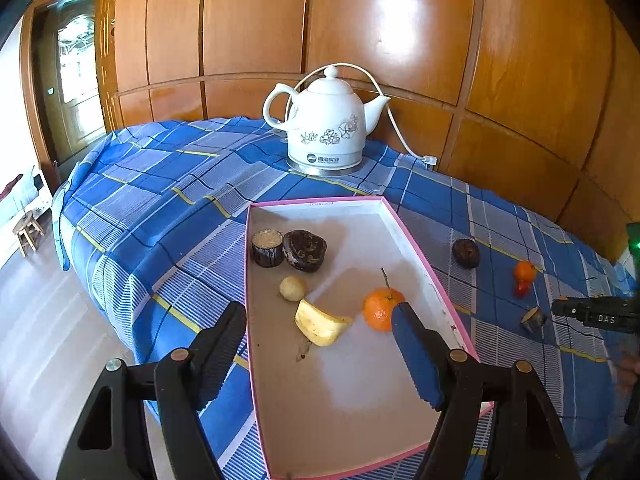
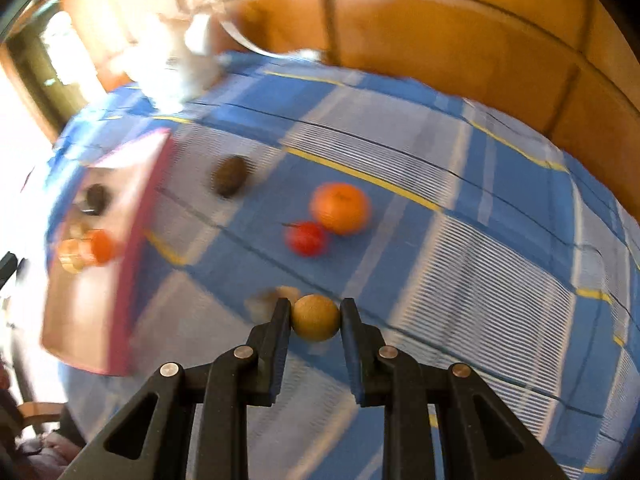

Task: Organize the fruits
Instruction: 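Carry the tan ball into the tray and release it with the right gripper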

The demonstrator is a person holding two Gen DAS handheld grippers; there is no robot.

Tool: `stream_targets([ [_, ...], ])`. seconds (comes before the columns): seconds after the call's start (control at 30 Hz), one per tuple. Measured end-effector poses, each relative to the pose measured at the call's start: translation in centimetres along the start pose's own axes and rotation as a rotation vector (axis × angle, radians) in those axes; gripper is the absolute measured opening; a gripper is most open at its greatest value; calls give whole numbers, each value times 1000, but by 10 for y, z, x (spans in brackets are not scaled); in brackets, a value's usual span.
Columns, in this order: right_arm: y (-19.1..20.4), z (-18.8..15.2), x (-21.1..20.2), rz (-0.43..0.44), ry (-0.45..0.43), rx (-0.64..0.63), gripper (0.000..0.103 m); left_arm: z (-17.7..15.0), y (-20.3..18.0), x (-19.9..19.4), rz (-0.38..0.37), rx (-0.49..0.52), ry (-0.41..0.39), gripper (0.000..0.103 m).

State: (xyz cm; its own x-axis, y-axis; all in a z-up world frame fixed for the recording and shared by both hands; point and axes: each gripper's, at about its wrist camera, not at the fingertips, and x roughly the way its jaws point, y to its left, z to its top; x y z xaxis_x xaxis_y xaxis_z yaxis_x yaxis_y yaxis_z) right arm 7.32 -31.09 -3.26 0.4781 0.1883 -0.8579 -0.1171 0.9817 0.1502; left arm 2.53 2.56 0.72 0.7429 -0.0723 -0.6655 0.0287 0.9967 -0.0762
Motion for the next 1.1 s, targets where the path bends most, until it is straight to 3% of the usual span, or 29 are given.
stream_targets([
  [0.3, 113, 5, -8, 229, -40, -183, 25, -1, 14, 3, 7, -52, 17, 81],
  [0.53, 164, 4, 14, 278, -10, -240, 25, -4, 33, 4, 42, -88, 9, 82],
  [0.87, 169, 5, 32, 246, 6, -221, 32, -7, 37, 7, 48, -82, 12, 82],
  [1.1, 132, 5, 10, 217, -39, -157, 32, -8, 27, 7, 27, -51, 15, 82],
])
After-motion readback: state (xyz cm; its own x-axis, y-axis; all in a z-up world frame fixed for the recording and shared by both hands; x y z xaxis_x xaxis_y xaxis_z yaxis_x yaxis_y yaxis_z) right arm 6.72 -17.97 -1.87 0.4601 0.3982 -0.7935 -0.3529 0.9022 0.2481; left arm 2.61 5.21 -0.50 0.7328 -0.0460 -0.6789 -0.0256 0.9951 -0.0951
